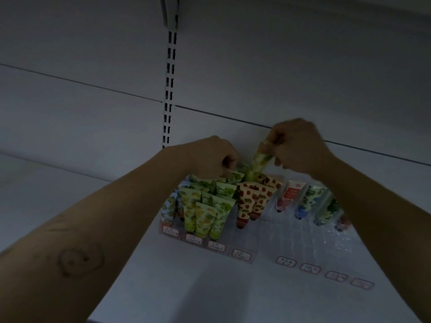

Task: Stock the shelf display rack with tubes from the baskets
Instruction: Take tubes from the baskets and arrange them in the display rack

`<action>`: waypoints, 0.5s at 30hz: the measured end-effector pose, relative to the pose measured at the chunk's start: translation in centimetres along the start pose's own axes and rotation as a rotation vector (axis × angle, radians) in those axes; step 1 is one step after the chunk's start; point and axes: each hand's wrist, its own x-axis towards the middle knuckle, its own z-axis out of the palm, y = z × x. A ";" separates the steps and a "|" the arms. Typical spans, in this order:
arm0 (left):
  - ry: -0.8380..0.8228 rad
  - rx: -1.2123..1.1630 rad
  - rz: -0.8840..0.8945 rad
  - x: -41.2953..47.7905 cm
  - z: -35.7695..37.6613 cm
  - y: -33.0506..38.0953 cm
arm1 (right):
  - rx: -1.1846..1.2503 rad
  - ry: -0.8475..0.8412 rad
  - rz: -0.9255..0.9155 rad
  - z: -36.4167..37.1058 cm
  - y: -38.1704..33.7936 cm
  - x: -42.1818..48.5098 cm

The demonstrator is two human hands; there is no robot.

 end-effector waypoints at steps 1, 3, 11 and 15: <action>0.002 0.003 -0.002 0.0 0.0 -0.1 | 0.057 0.010 0.019 -0.5 -0.2 0.1; 0.009 0.002 -0.013 0.0 0.1 -0.2 | 0.104 -0.052 0.027 -0.5 -0.6 0.3; 0.022 -0.034 0.018 -0.3 -0.1 -0.4 | 0.077 -0.093 0.075 2.4 0.5 0.3; 0.017 -0.016 0.028 -0.3 0.1 -0.4 | -0.056 -0.192 0.008 3.7 -0.9 0.5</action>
